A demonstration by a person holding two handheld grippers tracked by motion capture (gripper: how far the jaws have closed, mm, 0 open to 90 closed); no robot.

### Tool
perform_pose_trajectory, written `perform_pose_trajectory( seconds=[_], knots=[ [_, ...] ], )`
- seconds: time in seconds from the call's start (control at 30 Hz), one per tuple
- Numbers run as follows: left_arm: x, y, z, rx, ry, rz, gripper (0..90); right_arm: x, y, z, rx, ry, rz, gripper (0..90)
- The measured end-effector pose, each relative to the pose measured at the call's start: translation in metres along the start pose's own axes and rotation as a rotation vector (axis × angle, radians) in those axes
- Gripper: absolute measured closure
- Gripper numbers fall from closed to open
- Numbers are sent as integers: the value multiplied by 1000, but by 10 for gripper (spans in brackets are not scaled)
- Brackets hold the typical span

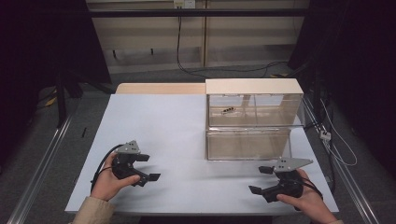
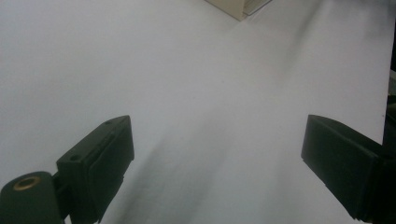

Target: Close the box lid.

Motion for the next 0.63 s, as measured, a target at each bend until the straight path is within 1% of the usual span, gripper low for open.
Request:
perform_pose_trajectory(
  seconds=[0.27,0.33,0.37,0.47,0.53,0.63],
  knots=[
    [11,3,-6,-9,-1,-10,93,3,-2,-2,10,-8,0,171],
    [14,4,-7,-14,7,-4,93,3,-2,-1,13,-13,6,171],
    [15,4,-7,-15,-1,-7,94,3,-2,-1,15,-15,6,171],
    [17,4,-7,-24,10,-1,94,4,-2,0,16,-13,3,171],
    [18,4,-6,-18,14,-1,93,4,-2,1,21,-13,-1,170],
    [19,3,-6,-27,23,5,93,3,-3,2,24,-20,-3,168]
  ],
)
Point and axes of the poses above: each handheld gripper's, and its own axes: z roughly forward along the jaws, x roughly out of its underside, y roughly to its left, the point moved 3 cm from there along z, roughly forward along the jaws, and after that the axes turned 4 degrees about -x, right-handed, at the moved point
